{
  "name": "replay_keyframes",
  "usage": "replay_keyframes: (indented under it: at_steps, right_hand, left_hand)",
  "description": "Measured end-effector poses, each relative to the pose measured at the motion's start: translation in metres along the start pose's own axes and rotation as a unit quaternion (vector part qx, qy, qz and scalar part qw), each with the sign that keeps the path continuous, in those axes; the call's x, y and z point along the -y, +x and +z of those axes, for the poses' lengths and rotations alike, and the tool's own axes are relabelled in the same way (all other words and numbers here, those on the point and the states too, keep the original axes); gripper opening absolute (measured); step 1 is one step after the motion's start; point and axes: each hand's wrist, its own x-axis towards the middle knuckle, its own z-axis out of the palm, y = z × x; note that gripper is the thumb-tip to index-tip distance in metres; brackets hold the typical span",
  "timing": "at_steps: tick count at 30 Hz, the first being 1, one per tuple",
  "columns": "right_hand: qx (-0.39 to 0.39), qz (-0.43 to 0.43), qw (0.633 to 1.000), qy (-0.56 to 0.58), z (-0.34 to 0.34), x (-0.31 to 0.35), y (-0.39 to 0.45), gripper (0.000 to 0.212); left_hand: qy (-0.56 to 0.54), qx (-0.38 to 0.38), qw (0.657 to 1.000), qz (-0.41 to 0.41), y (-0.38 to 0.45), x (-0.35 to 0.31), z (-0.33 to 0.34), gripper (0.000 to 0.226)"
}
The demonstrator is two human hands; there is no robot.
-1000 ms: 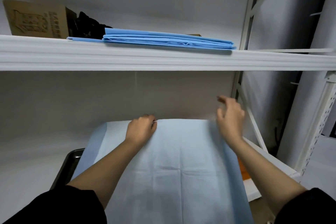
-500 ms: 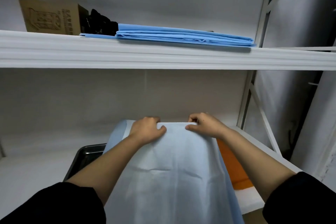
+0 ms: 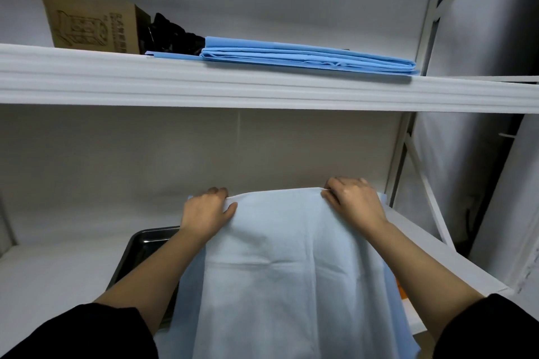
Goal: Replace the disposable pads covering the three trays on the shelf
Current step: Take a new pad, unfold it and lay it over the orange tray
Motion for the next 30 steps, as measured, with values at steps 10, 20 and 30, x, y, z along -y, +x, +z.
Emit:
replay_keyframes:
  at_steps: [10,20,30]
  right_hand:
    - [-0.074,-0.028,0.997,-0.013,-0.007,-0.003,-0.010,0.032]
    - [-0.084,-0.038,0.996,-0.014,-0.009,-0.003,-0.013,0.030]
    - [-0.094,-0.028,0.995,-0.007,-0.011,-0.006,-0.014,0.031]
  left_hand:
    - [-0.286,-0.003,0.947,-0.144,-0.013,0.048,0.009,0.029]
    - [-0.432,0.021,0.845,-0.316,-0.006,0.043,0.014,0.039]
    - [-0.593,0.124,0.723,-0.332,-0.006,0.045,0.008,0.020]
